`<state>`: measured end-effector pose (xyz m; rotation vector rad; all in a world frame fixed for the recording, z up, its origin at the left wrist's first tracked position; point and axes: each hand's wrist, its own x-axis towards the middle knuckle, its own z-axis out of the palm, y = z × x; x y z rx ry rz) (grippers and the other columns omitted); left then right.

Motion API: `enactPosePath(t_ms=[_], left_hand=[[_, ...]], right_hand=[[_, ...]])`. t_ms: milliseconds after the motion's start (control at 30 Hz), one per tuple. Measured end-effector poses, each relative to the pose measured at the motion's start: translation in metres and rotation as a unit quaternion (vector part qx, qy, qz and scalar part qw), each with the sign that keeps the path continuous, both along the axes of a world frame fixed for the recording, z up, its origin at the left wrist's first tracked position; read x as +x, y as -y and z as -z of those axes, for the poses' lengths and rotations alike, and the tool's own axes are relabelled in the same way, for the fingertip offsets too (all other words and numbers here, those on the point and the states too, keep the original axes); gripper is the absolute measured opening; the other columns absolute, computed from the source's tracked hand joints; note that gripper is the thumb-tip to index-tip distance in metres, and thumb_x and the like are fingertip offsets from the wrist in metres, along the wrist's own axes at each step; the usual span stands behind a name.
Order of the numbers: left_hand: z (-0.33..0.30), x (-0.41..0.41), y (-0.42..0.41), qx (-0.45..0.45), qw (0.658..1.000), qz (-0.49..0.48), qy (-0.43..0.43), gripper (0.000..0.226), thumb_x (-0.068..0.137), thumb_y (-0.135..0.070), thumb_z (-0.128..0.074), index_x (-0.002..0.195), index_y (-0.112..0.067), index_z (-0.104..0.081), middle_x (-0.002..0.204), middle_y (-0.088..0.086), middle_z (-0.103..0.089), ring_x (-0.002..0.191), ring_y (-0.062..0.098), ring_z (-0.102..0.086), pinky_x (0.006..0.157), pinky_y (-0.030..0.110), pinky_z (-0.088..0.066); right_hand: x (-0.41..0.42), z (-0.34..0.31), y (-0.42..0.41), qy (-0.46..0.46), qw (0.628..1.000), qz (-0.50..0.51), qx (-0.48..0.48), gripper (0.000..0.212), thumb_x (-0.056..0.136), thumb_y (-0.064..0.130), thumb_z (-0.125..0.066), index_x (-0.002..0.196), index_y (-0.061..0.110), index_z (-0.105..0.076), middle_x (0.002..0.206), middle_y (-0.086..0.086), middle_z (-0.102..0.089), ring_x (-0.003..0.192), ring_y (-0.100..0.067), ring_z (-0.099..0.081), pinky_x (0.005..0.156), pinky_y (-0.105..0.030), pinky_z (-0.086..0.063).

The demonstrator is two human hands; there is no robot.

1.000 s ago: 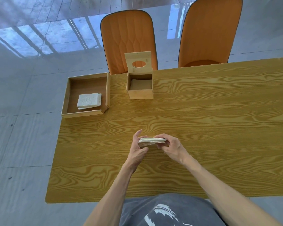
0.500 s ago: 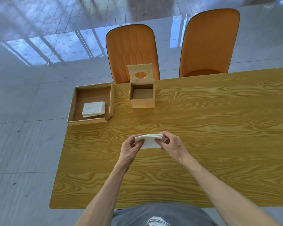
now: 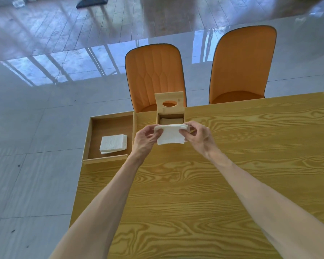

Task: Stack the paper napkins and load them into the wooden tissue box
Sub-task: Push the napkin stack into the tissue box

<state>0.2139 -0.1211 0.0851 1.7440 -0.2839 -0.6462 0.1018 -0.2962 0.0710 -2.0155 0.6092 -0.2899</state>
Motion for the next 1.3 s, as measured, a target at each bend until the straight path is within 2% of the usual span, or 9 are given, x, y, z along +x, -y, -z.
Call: enactPosePath(t_ms=[133, 233, 333, 467, 633, 800, 933, 1067, 1300], left_hand=[[0.0, 0.035, 0.018, 0.006, 1.0, -0.003, 0.013, 0.029, 0.089, -0.031, -0.07, 0.113, -0.015, -0.068, 0.104, 0.005, -0.073, 0.094, 0.015, -0.07, 0.078, 0.024, -0.061], [0.006, 0.053, 0.028, 0.016, 1.0, -0.002, 0.014, 0.035, 0.088, -0.035, -0.07, 0.116, -0.014, -0.068, 0.108, 0.005, -0.073, 0.1, 0.018, -0.07, 0.086, 0.031, -0.06], [0.013, 0.063, 0.035, 0.023, 1.0, -0.003, 0.006, 0.029, 0.088, -0.033, -0.071, 0.112, -0.017, -0.068, 0.103, -0.001, -0.073, 0.1, 0.016, -0.069, 0.09, 0.035, -0.058], [0.022, 0.069, 0.038, 0.031, 1.0, -0.007, -0.002, 0.026, 0.088, -0.03, -0.071, 0.111, -0.017, -0.068, 0.095, -0.007, -0.071, 0.086, 0.005, -0.066, 0.087, 0.028, -0.055], [0.037, 0.071, 0.038, 0.058, 0.998, 0.001, -0.003, 0.028, 0.088, -0.038, -0.07, 0.109, -0.02, -0.068, 0.098, -0.007, -0.072, 0.094, 0.006, -0.067, 0.084, 0.022, -0.052], [0.045, 0.07, 0.043, 0.096, 0.995, -0.016, 0.027, 0.028, 0.09, -0.043, -0.066, 0.108, -0.021, -0.069, 0.097, -0.007, -0.071, 0.096, 0.008, -0.065, 0.075, 0.015, -0.046], [0.057, 0.073, 0.048, 0.147, 0.988, -0.015, 0.049, 0.044, 0.089, -0.051, -0.062, 0.116, -0.017, -0.069, 0.115, 0.001, -0.066, 0.106, 0.017, -0.062, 0.084, 0.026, -0.049], [0.061, 0.073, 0.059, 0.205, 0.974, -0.042, 0.092, 0.042, 0.088, -0.054, -0.062, 0.113, -0.021, -0.07, 0.126, 0.002, -0.056, 0.117, 0.021, -0.053, 0.095, 0.041, -0.05], [0.067, 0.072, 0.073, 0.24, 0.962, -0.058, 0.113, 0.033, 0.092, -0.044, -0.063, 0.11, -0.017, -0.071, 0.13, 0.002, -0.058, 0.122, 0.02, -0.051, 0.082, 0.029, -0.037]], right_hand=[[0.031, -0.003, 0.011, -0.005, 0.999, 0.024, -0.024, 0.032, 0.091, 0.039, -0.067, 0.115, 0.019, -0.064, 0.099, -0.001, -0.075, 0.067, -0.007, -0.073, 0.066, -0.04, -0.063], [0.049, 0.0, 0.018, -0.019, 0.998, 0.04, -0.036, 0.031, 0.091, 0.039, -0.067, 0.114, 0.018, -0.065, 0.097, -0.001, -0.076, 0.07, -0.01, -0.073, 0.064, -0.04, -0.062], [0.061, 0.007, 0.022, -0.034, 0.996, 0.052, -0.059, 0.031, 0.092, 0.039, -0.066, 0.114, 0.018, -0.066, 0.097, -0.003, -0.077, 0.078, -0.014, -0.073, 0.063, -0.028, -0.058], [0.069, 0.015, 0.024, -0.045, 0.996, 0.056, -0.048, 0.035, 0.091, 0.037, -0.067, 0.117, 0.014, -0.066, 0.098, -0.005, -0.078, 0.084, -0.016, -0.073, 0.062, -0.023, -0.052], [0.07, 0.029, 0.026, -0.067, 0.995, 0.047, -0.05, 0.037, 0.091, 0.036, -0.068, 0.12, 0.012, -0.065, 0.098, -0.008, -0.077, 0.086, -0.019, -0.073, 0.061, -0.02, -0.05], [0.071, 0.036, 0.03, -0.08, 0.994, 0.036, -0.066, 0.038, 0.095, 0.044, -0.06, 0.115, 0.013, -0.068, 0.098, -0.005, -0.075, 0.084, -0.02, -0.071, 0.072, -0.034, -0.059], [0.071, 0.041, 0.031, -0.103, 0.988, 0.04, -0.104, 0.042, 0.097, 0.05, -0.051, 0.11, 0.016, -0.072, 0.102, -0.006, -0.071, 0.089, -0.021, -0.065, 0.07, -0.031, -0.053], [0.075, 0.043, 0.03, -0.131, 0.98, 0.063, -0.137, 0.036, 0.096, 0.047, -0.055, 0.108, 0.019, -0.073, 0.105, -0.005, -0.062, 0.089, -0.022, -0.062, 0.065, -0.03, -0.047], [0.091, 0.047, 0.033, -0.163, 0.952, 0.071, -0.251, 0.028, 0.093, 0.042, -0.062, 0.102, 0.019, -0.075, 0.102, -0.005, -0.055, 0.094, -0.021, -0.055, 0.063, -0.026, -0.039]])
